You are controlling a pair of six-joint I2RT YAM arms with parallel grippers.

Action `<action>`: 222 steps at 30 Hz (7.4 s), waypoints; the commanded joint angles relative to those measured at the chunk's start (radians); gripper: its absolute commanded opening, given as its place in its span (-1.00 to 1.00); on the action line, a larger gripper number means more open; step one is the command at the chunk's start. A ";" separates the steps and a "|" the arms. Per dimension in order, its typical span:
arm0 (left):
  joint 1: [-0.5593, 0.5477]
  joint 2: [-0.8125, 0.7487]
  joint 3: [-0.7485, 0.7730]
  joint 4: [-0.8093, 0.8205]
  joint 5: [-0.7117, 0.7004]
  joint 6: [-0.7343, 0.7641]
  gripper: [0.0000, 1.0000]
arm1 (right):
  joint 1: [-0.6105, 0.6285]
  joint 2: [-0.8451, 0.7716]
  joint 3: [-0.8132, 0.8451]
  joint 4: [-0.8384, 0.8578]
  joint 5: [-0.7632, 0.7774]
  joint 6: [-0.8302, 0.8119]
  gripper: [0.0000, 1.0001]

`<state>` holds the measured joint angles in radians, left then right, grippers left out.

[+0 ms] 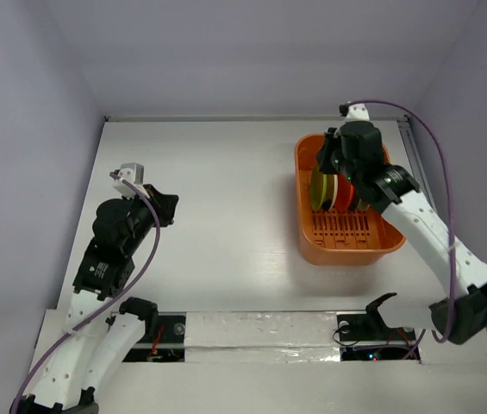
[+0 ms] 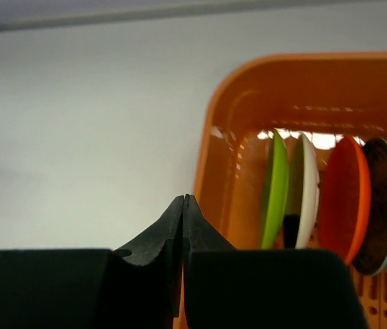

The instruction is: Unload the plates from the dish rack

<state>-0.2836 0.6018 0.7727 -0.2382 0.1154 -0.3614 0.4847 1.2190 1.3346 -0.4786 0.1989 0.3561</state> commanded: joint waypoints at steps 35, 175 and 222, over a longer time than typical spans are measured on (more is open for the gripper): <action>-0.025 -0.059 -0.047 0.005 -0.017 -0.011 0.01 | 0.023 0.425 0.121 -0.173 0.445 -0.016 -0.38; -0.025 -0.089 -0.047 -0.012 -0.079 -0.028 -0.57 | 0.031 0.264 0.164 -0.284 0.755 -0.055 -1.00; -0.025 -0.089 -0.049 -0.012 -0.089 -0.037 -0.41 | 0.371 0.818 0.152 0.457 -0.101 0.463 -0.96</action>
<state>-0.3019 0.5133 0.7277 -0.2813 0.0319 -0.3950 0.8513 2.0468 1.5047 -0.1104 0.1215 0.7757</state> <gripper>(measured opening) 0.294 0.163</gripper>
